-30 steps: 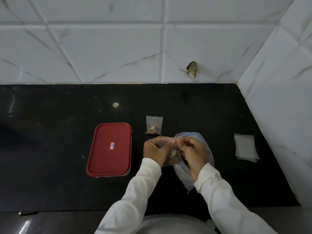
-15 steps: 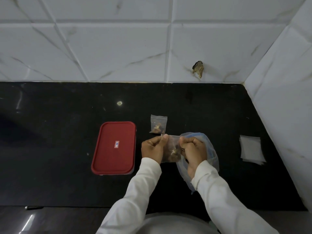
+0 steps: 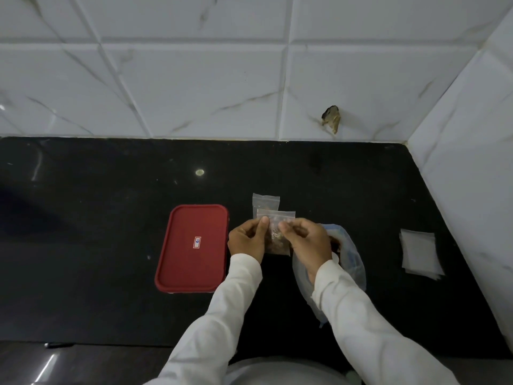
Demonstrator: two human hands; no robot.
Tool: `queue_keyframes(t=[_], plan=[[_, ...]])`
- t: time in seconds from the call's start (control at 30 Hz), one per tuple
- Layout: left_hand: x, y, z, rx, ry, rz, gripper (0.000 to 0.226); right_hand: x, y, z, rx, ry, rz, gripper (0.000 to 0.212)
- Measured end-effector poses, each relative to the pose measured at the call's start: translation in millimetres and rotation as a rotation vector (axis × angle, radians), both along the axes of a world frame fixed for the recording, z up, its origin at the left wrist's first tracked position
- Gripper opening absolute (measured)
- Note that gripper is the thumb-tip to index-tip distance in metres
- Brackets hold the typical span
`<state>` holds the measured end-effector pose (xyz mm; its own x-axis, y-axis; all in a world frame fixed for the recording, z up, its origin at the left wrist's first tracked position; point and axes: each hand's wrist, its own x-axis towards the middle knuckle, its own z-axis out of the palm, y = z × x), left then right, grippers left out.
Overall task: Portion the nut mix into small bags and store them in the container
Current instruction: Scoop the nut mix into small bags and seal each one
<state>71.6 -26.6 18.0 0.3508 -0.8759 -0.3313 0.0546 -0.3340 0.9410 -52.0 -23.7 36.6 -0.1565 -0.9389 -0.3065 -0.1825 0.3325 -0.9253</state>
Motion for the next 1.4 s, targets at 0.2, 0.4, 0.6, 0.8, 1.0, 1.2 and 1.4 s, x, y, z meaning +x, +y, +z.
queue_keyframes(t=[0.2, 0.4, 0.6, 0.8, 1.0, 1.2, 1.4], plan=[[-5, -19, -19, 0.017, -0.138, 0.125, 0.009, 11, -43, -18, 0.007, 0.291, -0.019, 0.019], [-14, -39, -30, 0.079, -0.234, 0.154, 0.018, 18, -67, -36, 0.095, 0.42, -0.031, 0.021], [-10, -49, -41, 0.133, -0.233, 0.152, 0.02, 17, -76, -49, 0.136, 0.495, 0.038, 0.017], [-11, -55, -44, 0.168, -0.224, 0.157, 0.022, 16, -80, -53, 0.136, 0.526, 0.057, 0.018], [-15, -45, -40, 0.152, -0.26, 0.116, 0.038, 11, -77, -57, 0.146, 0.48, 0.046, 0.031], [-34, -25, -20, 0.05, -0.354, 0.053, 0.041, -12, -50, -22, 0.048, 0.351, -0.019, 0.033], [-94, -7, 38, -0.159, -0.204, -0.211, 0.022, -80, 1, 11, -0.1, 0.19, -0.18, 0.022]])
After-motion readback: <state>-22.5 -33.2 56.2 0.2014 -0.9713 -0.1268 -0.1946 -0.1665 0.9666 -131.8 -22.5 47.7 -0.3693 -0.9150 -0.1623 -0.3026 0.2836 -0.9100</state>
